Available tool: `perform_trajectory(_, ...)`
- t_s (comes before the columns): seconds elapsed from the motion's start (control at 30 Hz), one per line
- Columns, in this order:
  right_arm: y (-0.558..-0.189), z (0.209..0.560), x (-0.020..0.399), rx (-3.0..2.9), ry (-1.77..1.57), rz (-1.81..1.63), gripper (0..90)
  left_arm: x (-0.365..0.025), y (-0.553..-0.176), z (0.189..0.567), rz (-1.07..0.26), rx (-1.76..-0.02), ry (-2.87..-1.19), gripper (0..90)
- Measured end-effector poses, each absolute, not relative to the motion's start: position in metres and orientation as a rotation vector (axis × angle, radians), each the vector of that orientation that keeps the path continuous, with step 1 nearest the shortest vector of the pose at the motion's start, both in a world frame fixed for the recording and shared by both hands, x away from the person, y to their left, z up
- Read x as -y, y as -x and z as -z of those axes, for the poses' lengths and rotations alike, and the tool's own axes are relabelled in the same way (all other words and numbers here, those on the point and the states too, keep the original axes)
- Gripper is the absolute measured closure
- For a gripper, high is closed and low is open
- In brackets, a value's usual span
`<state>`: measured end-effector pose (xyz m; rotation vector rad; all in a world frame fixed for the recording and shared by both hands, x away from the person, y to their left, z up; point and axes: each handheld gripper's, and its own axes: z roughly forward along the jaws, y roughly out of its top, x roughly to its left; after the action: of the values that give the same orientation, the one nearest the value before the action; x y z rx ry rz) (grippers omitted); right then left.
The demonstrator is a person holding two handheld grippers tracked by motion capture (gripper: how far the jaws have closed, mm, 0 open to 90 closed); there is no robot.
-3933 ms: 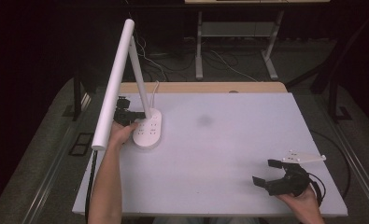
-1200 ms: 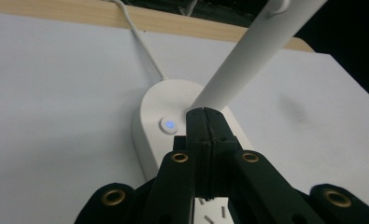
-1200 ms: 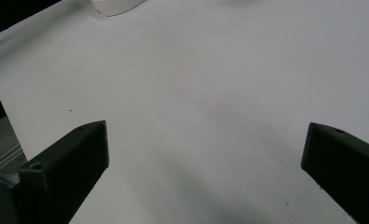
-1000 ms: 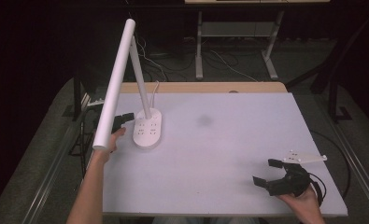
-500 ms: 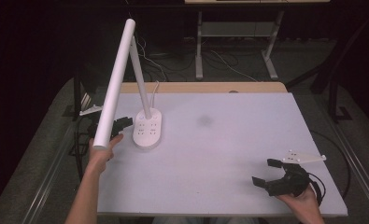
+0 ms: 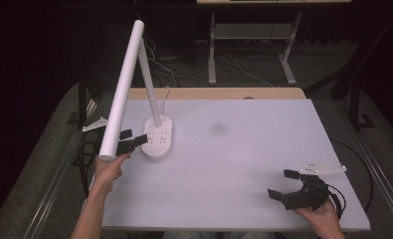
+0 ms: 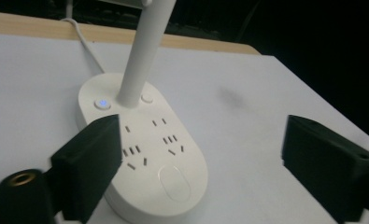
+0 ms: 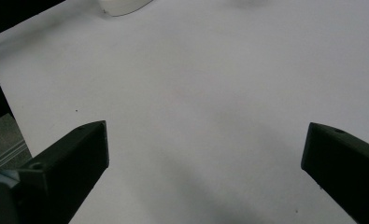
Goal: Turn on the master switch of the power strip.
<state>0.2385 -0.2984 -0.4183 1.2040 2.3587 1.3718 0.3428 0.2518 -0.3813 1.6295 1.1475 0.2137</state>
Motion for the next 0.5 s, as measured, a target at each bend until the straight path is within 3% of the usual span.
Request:
perform_trajectory(0.03, -0.238, 0.418, 0.298, -2.359, -1.202, -1.372, 0.2, -0.25, -0.341, 0.382, -0.204, -1.152, -1.637, 0.0)
perform_trajectory(0.5, -0.238, 0.418, 0.298, -2.359, -1.199, -1.374, 0.3, -0.231, -0.309, 0.39, -0.202, -1.057, -1.66, 0.0)
